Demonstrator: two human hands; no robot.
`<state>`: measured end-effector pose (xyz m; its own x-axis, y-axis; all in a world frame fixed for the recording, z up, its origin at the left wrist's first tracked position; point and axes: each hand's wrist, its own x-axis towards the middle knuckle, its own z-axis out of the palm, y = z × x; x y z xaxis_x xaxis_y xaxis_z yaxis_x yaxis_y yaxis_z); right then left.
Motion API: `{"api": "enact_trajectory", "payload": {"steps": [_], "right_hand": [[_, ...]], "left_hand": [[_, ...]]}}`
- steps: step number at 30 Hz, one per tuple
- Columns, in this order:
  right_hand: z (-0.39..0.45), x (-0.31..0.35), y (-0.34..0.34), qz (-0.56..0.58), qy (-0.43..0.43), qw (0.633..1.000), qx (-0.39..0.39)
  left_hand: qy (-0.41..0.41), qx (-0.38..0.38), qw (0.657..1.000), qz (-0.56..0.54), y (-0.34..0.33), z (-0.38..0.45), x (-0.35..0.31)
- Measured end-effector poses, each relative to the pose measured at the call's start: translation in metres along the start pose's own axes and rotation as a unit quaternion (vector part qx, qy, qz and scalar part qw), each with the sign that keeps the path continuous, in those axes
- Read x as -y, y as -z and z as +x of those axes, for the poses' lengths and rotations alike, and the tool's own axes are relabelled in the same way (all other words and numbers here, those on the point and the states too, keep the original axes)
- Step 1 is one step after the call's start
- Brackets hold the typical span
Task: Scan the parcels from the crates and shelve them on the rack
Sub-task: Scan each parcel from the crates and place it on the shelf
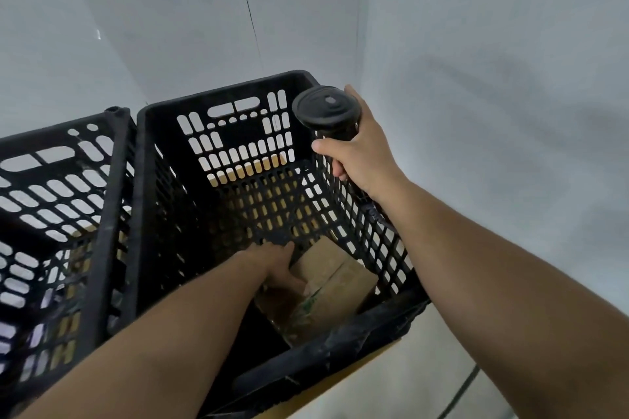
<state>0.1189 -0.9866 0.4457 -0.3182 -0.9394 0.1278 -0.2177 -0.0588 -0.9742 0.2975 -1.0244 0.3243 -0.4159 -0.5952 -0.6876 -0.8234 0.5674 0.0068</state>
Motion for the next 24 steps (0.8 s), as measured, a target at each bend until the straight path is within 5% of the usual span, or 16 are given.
{"api": "enact_trajectory", "payload": {"steps": [4, 14, 24], "right_hand": [[0.000, 0.002, 0.001, 0.005, 0.000, 1.000, -0.007], [-0.002, 0.001, 0.000, 0.007, 0.002, 1.000, -0.015], [-0.002, 0.002, 0.001, -0.001, 0.007, 1.000, -0.017]], "left_hand": [[-0.009, 0.042, 0.989, -0.142, -0.004, 0.006, 0.000], [-0.035, 0.094, 0.951, -0.292, 0.002, 0.003, -0.014], [-0.037, 0.065, 0.940, -0.332, 0.023, -0.008, -0.005]]}}
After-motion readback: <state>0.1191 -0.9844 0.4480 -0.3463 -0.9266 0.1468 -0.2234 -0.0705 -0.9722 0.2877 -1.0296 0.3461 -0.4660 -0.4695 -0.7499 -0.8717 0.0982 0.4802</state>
